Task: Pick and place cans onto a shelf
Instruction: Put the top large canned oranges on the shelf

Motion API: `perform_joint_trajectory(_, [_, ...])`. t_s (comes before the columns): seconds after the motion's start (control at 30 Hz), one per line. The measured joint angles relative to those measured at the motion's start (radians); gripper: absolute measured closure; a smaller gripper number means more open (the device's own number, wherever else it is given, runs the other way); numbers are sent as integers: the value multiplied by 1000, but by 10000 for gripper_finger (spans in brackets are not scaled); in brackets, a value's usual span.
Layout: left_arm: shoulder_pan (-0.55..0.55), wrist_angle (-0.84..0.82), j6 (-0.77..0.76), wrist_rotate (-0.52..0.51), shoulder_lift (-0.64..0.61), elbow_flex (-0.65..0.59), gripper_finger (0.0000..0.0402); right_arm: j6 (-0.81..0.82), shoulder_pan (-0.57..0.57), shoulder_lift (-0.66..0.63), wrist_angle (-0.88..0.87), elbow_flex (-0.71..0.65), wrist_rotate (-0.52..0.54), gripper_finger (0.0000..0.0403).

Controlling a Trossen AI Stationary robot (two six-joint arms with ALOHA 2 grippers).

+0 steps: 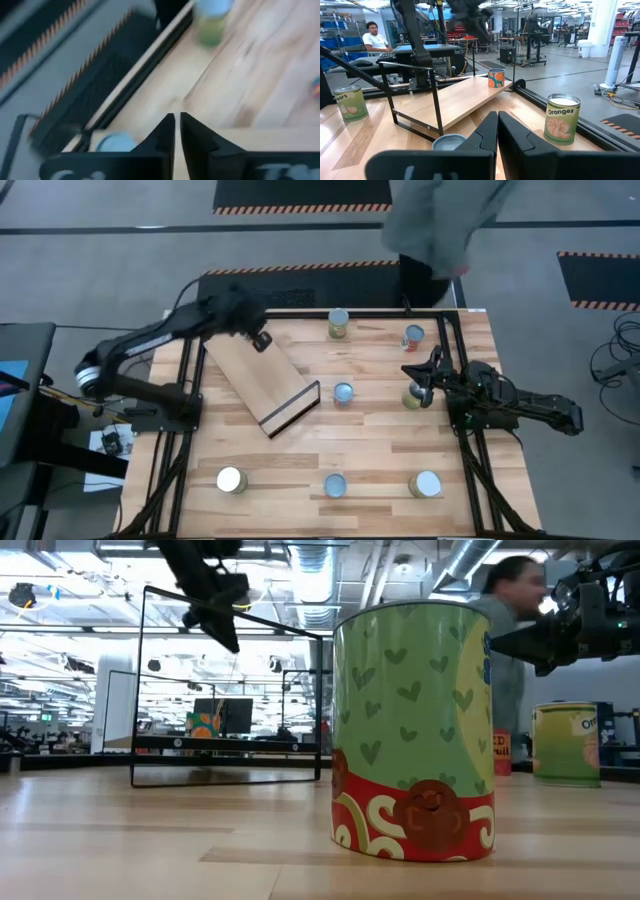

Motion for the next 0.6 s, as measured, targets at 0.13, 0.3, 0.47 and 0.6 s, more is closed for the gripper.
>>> perform_joint_trajectory(0.13, [-98,290,-9,3,-191,-232,399,0,0,0,0,0,0,365])
perform_joint_trajectory(0.3, [-199,615,-41,2,-391,-509,392,0,0,0,0,0,0,365])
perform_joint_trajectory(0.47, [-255,917,-12,2,-512,-770,390,0,0,0,0,0,0,365])
perform_joint_trajectory(0.6, [-262,1122,0,4,-546,-917,390,0,0,0,0,0,0,365])
